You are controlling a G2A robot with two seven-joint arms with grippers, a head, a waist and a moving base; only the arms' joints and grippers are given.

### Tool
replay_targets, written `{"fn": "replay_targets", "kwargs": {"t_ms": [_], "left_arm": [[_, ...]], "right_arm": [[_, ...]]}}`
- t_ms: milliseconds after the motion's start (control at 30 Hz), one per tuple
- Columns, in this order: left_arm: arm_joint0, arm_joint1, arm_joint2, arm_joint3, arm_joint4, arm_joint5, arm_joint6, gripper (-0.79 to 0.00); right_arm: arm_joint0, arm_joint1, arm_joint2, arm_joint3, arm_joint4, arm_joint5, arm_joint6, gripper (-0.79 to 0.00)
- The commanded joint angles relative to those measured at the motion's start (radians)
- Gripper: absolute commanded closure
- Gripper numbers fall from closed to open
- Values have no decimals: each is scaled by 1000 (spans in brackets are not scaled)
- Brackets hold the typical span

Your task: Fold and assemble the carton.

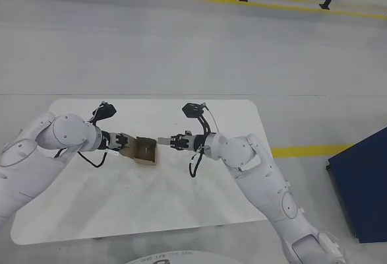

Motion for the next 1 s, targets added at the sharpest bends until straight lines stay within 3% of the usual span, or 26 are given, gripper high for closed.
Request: {"fn": "replay_targets", "kwargs": {"t_ms": [0, 233, 333, 367, 400, 467, 500, 633, 767, 967], "left_arm": [[0, 0, 0, 0, 0, 0, 0, 0], [18, -2, 13, 13, -3, -16, 3, 0], [5, -15, 48, 57, 6, -22, -19, 0], [-3, -22, 62, 73, 3, -21, -24, 0], [-15, -29, 76, 90, 9, -20, -25, 0], [-37, -45, 102, 118, 21, -6, -8, 0], [-47, -52, 113, 127, 25, -1, -3, 0], [-70, -66, 113, 131, -11, -30, -12, 0], [-58, -49, 72, 71, -2, -46, -40, 0], [-59, -23, 83, -35, 169, 77, -174, 0]], "right_arm": [[0, 0, 0, 0, 0, 0, 0, -785], [-2, 0, -10, 9, 0, -3, 9, -785], [31, -4, -61, 17, -1, -68, 74, -785], [42, -5, -75, 23, 6, -93, 88, -511], [52, -8, -86, 33, 10, -101, 87, -314], [73, -13, -111, 53, 7, -98, 72, -74], [83, -16, -123, 63, 7, -98, 65, 0], [105, -24, -150, 90, 46, -152, 50, 0], [92, -21, -134, 84, 60, -173, 22, 0], [58, -12, -108, 45, 22, -129, 15, 0]]}}
